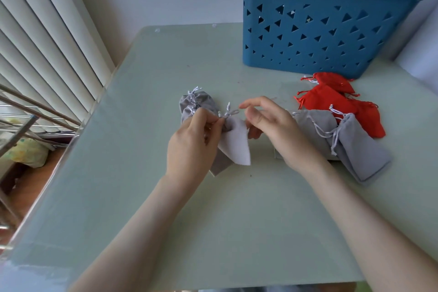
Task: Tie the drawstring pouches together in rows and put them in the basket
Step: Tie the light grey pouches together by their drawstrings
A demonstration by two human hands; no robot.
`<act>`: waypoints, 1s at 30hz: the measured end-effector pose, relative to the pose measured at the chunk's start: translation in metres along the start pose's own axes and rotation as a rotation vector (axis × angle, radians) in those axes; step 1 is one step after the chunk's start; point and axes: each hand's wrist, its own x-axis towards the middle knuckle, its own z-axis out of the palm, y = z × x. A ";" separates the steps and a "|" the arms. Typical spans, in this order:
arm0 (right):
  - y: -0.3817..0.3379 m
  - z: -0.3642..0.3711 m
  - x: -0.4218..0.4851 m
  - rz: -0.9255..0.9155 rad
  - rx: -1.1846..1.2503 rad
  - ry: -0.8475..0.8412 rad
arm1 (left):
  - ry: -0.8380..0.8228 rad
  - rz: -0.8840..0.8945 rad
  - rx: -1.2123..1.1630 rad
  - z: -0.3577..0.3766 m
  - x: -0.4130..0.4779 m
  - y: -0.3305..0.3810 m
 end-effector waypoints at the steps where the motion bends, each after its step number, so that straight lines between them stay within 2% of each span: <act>1: 0.001 0.001 -0.001 0.017 -0.011 -0.056 | -0.008 -0.003 0.020 0.000 0.000 0.000; 4: 0.006 0.006 -0.001 0.039 -0.057 -0.117 | -0.019 -0.032 0.002 -0.001 0.001 0.005; 8: 0.005 0.001 0.004 0.084 -0.051 0.175 | -0.039 -0.215 0.057 -0.007 0.004 0.008; 11: 0.005 -0.006 0.007 0.188 -0.027 0.287 | -0.118 -0.229 0.204 -0.010 0.002 0.003; 15: 0.006 -0.002 0.006 0.249 0.024 0.224 | -0.337 -0.096 0.346 -0.004 -0.002 -0.005; 17: 0.004 -0.001 0.006 0.273 0.166 0.119 | -0.364 0.006 0.339 0.000 -0.002 -0.011; 20: 0.003 0.002 0.003 0.275 0.394 -0.101 | -0.361 0.044 0.410 0.004 0.002 -0.023; 21: 0.005 0.004 0.002 0.268 0.370 -0.144 | -0.354 0.064 0.439 0.005 0.003 -0.027; 23: 0.013 0.010 0.002 0.192 0.095 -0.153 | -0.329 0.073 0.452 0.005 0.005 -0.028; 25: 0.022 0.016 0.003 0.092 -0.221 -0.086 | -0.235 -0.007 0.342 0.002 0.007 -0.025; 28: 0.027 0.022 0.004 -0.025 -0.425 -0.021 | -0.076 -0.122 0.181 -0.001 0.011 -0.018; 30: 0.031 0.026 0.005 -0.118 -0.636 0.014 | -0.061 -0.177 0.149 0.001 0.010 -0.015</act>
